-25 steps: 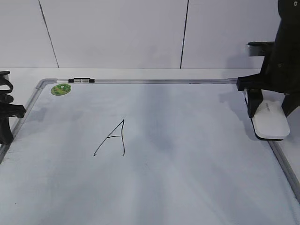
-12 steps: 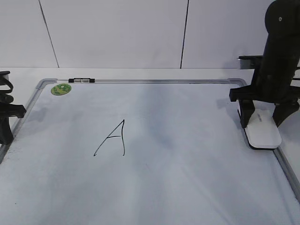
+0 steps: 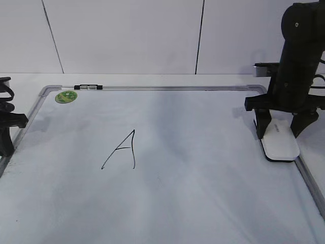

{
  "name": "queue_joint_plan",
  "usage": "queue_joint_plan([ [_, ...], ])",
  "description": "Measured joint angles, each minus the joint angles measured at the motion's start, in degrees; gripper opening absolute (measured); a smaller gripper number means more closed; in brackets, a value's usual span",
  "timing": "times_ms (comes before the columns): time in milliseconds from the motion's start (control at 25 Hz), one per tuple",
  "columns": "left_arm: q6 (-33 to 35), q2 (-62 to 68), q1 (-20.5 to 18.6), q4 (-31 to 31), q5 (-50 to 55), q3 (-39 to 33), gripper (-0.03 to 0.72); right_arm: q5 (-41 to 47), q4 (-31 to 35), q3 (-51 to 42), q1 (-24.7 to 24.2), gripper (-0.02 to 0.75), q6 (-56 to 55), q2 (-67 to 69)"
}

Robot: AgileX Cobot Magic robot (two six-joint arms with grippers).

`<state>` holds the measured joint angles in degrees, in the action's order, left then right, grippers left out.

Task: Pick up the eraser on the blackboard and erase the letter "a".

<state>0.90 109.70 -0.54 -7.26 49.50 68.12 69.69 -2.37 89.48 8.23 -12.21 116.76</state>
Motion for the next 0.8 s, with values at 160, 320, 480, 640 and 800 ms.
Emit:
queue_joint_plan([
  [160, 0.00, 0.00, 0.00, 0.00, 0.00, 0.00, 0.013, 0.00, 0.00, 0.00, 0.00, 0.569, 0.00, 0.74],
  [320, 0.00, 0.00, 0.00, 0.00, -0.10, 0.00, 0.013, 0.00, 0.00, 0.23, 0.00, 0.569, 0.00, 1.36],
  [480, 0.00, 0.00, 0.00, 0.00, -0.10, 0.00, 0.013, 0.00, 0.00, 0.23, 0.00, 0.569, 0.00, 1.36],
  [640, 0.00, 0.00, 0.00, 0.00, -0.10, 0.00, 0.013, 0.00, 0.00, 0.23, 0.00, 0.569, 0.04, 1.36],
  [800, 0.00, 0.00, 0.00, 0.00, -0.10, 0.00, 0.013, 0.00, -0.11, 0.23, 0.00, 0.569, 0.04, 1.36],
])
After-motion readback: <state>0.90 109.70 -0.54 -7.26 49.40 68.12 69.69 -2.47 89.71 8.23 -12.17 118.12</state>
